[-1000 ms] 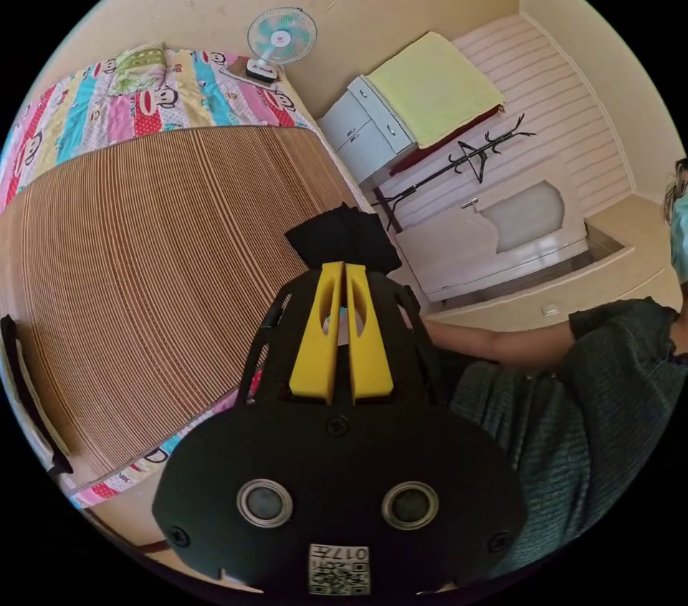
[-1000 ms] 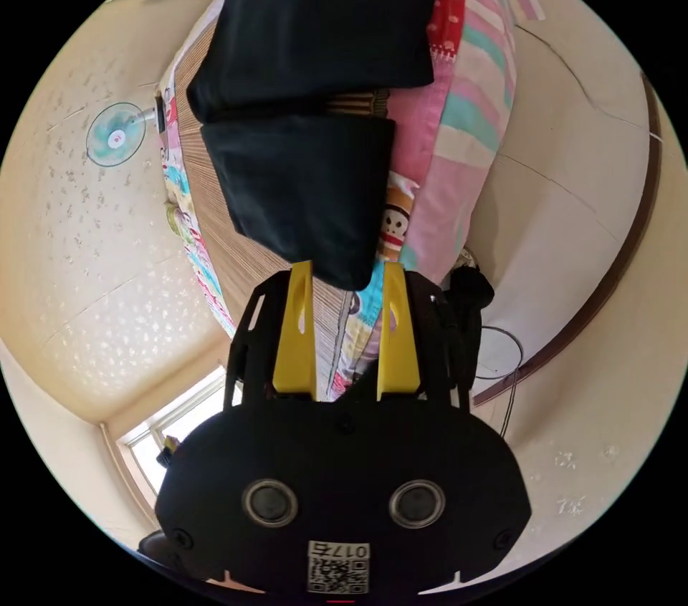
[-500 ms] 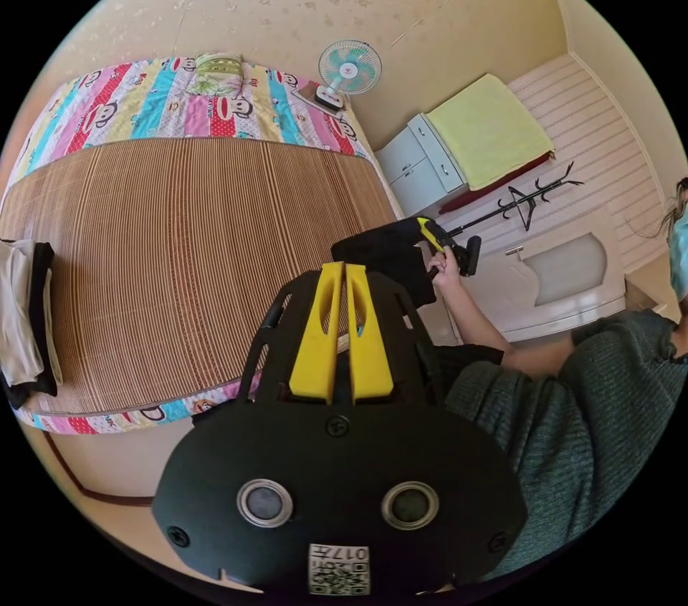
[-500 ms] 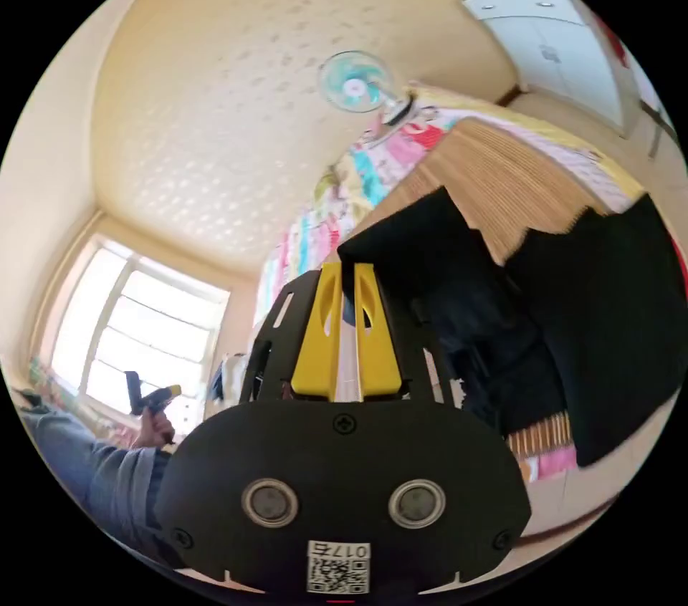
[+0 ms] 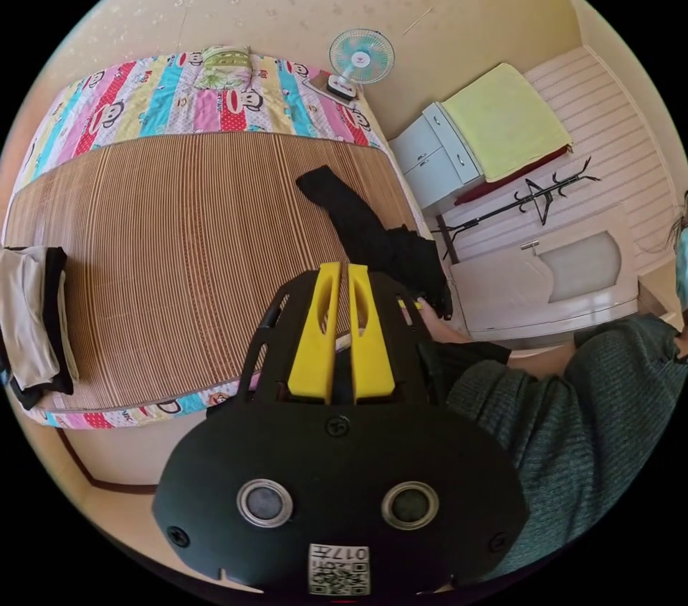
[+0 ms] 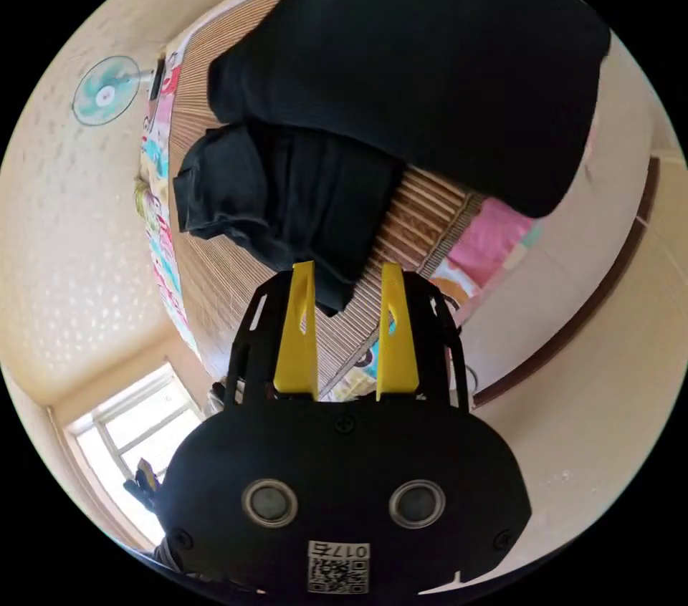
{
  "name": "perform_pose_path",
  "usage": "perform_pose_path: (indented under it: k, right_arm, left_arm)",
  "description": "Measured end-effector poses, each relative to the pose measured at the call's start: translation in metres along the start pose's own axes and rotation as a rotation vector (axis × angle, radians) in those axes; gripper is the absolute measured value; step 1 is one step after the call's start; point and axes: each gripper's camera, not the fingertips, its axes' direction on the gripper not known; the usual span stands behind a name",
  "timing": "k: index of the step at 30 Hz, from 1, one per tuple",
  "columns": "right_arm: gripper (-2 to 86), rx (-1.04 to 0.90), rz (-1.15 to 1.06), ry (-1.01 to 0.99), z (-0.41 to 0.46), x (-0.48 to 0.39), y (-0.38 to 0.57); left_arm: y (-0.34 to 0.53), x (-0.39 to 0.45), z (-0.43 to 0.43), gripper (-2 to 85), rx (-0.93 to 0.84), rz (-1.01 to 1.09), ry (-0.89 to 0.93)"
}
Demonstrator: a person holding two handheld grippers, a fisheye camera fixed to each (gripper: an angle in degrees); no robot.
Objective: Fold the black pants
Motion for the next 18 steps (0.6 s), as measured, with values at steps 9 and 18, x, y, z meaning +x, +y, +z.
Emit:
perform_pose_path:
  k: [9,18]
  right_arm:
    - [3.2,0.173,-0.316,-0.630,-0.012,-0.016,0.077]
    - [2.1,0.043,-1.145,-0.737,-0.069,-0.214,0.265]
  left_arm:
    - [-0.023,0.028,0.041,7.1,-0.097,0.103,0.033]
    - [-0.054,0.105,0.045,15.2,-0.049,0.456,0.033]
